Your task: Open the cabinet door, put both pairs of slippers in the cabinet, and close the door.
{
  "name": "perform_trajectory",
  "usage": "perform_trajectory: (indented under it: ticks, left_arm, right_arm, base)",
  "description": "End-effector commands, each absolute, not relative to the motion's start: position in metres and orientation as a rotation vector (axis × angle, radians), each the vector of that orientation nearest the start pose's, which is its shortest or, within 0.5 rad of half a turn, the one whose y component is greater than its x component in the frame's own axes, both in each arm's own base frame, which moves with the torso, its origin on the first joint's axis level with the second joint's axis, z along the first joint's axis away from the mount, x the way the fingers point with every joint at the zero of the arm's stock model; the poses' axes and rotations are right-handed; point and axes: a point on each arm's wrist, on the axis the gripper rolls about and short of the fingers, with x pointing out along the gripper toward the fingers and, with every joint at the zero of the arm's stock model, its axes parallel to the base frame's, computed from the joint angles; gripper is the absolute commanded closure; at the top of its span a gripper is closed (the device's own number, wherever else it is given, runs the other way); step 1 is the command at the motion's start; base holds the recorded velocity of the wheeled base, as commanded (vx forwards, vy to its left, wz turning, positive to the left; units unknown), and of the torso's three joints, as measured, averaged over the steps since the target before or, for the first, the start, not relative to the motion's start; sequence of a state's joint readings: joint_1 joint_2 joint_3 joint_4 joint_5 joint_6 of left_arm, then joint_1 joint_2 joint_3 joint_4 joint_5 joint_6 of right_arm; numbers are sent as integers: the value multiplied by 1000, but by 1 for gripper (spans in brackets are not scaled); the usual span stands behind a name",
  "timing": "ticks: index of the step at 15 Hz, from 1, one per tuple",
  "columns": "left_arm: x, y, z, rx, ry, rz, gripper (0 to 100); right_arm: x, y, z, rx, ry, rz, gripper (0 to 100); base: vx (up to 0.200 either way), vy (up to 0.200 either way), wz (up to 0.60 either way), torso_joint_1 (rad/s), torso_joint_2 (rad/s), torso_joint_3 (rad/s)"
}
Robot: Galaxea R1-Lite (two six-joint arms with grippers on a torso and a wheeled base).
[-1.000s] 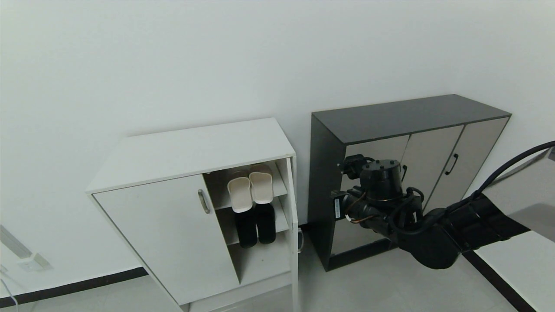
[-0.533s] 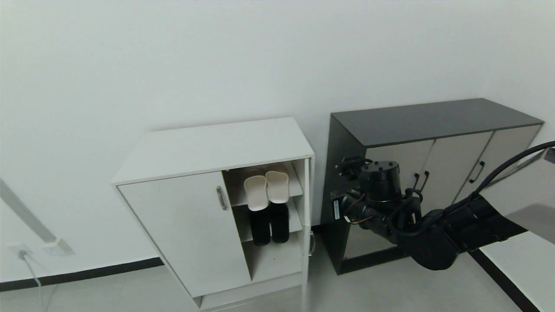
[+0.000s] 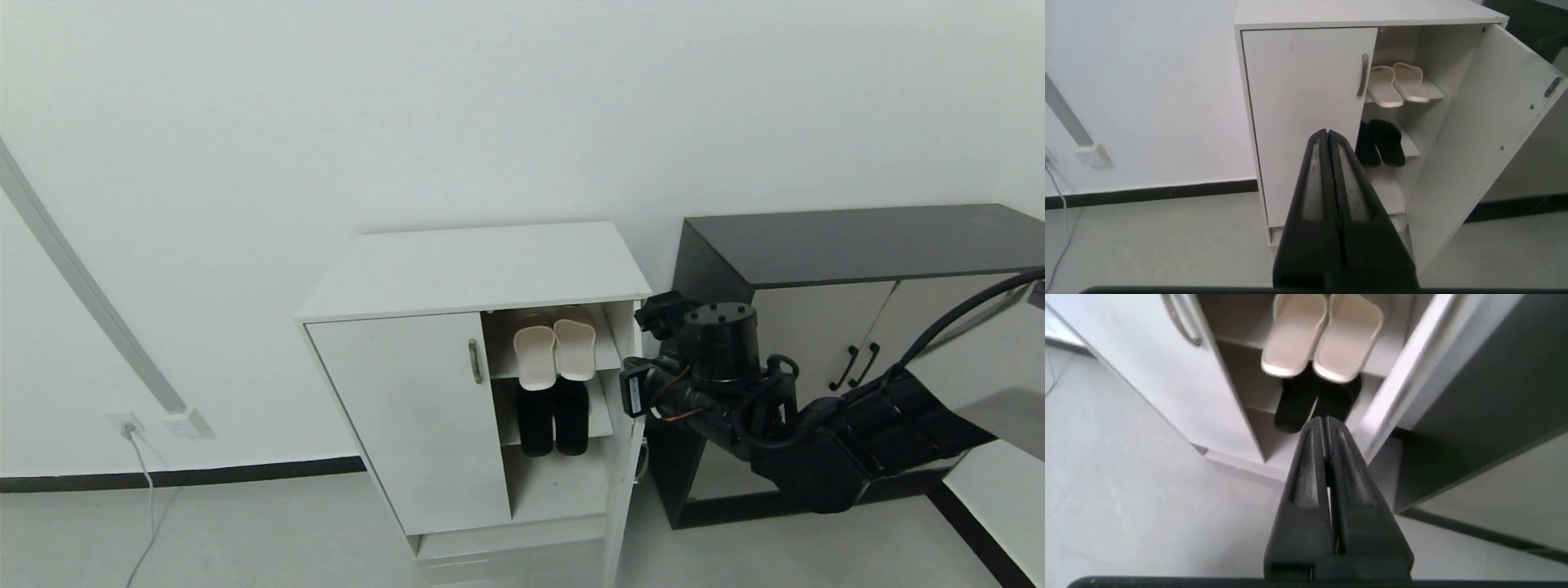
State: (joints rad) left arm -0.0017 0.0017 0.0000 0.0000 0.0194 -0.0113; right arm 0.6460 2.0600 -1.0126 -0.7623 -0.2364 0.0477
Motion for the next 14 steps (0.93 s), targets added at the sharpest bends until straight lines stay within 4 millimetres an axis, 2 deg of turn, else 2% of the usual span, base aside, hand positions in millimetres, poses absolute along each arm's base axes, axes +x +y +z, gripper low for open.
perform_trajectory:
  ticks: [1,8,11,14]
  left_arm:
    - [-23,0,76,-11,1,18,100]
    - [-23,0,76,-11,1,18,100]
    - [-23,0,76,-11,1,17,100]
    - [-23,0,76,-11,1,18,100]
  right_arm:
    - [318,224,122,-104,270,381,100]
    - [323,202,107,-138,335,289,100]
    - [328,203,90,-150,373,287,100]
    - [338,211,82,-141,377,310,100]
  base:
    - [0,0,0,0,0,0]
    - [0,0,0,0,0,0]
    - [0,0,0,0,0,0]
    - [0,0,0,0,0,0]
